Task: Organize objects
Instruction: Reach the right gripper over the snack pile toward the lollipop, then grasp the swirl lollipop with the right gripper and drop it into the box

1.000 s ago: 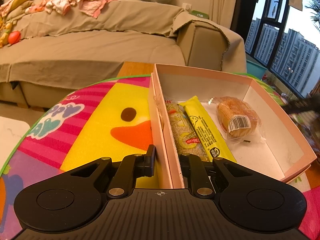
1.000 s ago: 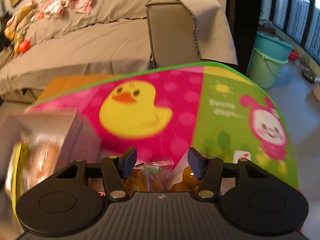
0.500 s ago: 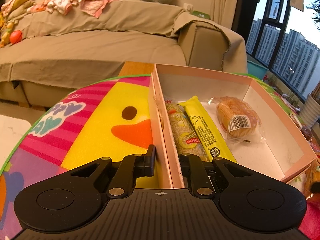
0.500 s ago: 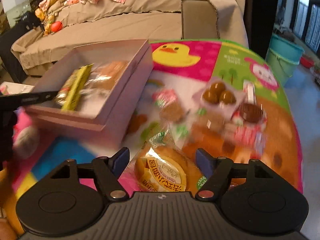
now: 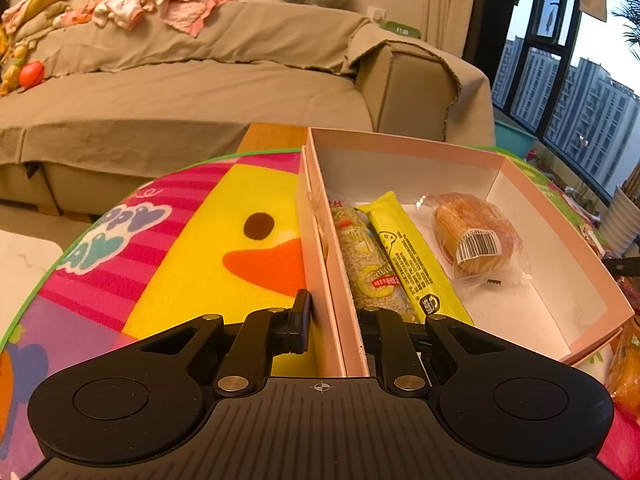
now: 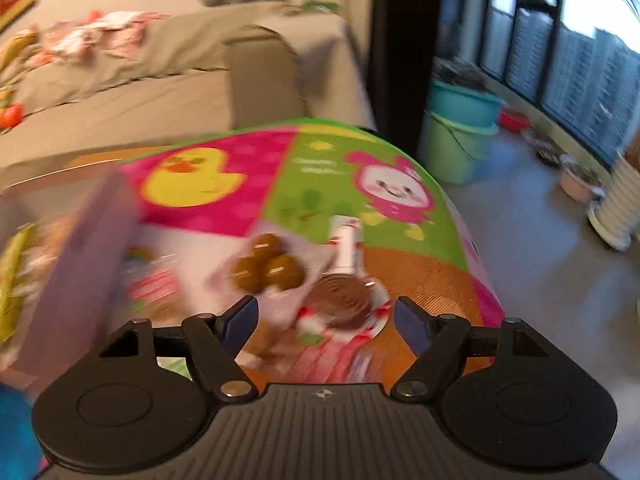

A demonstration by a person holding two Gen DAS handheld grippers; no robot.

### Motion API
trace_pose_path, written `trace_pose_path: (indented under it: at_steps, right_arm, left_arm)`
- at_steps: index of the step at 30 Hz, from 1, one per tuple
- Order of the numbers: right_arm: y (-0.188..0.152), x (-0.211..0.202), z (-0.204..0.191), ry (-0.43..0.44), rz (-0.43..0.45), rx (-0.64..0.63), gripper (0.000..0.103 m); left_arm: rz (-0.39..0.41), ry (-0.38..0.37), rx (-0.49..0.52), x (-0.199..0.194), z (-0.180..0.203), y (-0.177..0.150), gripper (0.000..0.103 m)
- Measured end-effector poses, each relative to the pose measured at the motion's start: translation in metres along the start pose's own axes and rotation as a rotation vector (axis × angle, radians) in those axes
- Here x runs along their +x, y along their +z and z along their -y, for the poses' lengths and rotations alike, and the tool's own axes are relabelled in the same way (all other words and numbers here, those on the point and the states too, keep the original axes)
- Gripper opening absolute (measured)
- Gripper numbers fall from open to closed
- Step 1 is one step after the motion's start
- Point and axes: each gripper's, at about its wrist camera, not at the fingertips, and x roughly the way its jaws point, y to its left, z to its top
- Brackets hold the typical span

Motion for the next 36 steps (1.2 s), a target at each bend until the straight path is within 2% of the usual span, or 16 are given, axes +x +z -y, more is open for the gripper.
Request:
trace_pose_path:
  at_steps: [3, 4, 5, 8, 11, 17, 22, 29, 33, 36]
  right_arm:
    - [0.004, 0.025, 0.005, -0.005, -0.034, 0.034, 0.069]
    - [0.005, 0.023, 0.004, -0.007, -0.028, 0.028, 0.064]
    - [0.006, 0.02, 0.002, -0.014, -0.024, 0.018, 0.052]
    - [0.005, 0.003, 0.0, 0.024, -0.017, 0.003, 0.052]
    - [-0.002, -0.021, -0.006, 0.01, 0.004, -0.032, 0.052]
    - [-0.019, -0.09, -0.01, 0.042, 0.062, -0.021, 0.052]
    - [-0.04, -0.14, -0.027, 0.125, 0.092, -0.051, 0.052]
    - [-0.098, -0.176, -0.072, 0.249, 0.096, -0.126, 0.052]
    - [-0.1, -0.189, -0.09, 0.347, 0.107, -0.12, 0.052]
    - [-0.087, -0.199, -0.106, 0.4, 0.155, -0.141, 0.052]
  left_arm:
    - [-0.001, 0.0, 0.002, 0.0, 0.0, 0.0, 0.016]
    - [0.0, 0.0, 0.001, 0.0, 0.0, 0.0, 0.016]
    - [0.001, -0.001, -0.001, 0.0, 0.0, 0.0, 0.016]
    - [0.004, -0.002, -0.007, 0.0, 0.0, 0.0, 0.016]
    - [0.006, -0.002, -0.01, 0.0, 0.001, 0.0, 0.016]
    - [0.011, -0.001, -0.021, -0.001, 0.0, -0.001, 0.016]
    - [0.053, 0.012, 0.028, -0.002, 0.004, -0.003, 0.016]
    - [0.055, 0.02, 0.03, -0.003, 0.005, -0.003, 0.015]
    - [0.058, 0.029, 0.018, -0.005, 0.006, -0.004, 0.015]
    - [0.059, 0.033, 0.008, -0.005, 0.006, -0.004, 0.015]
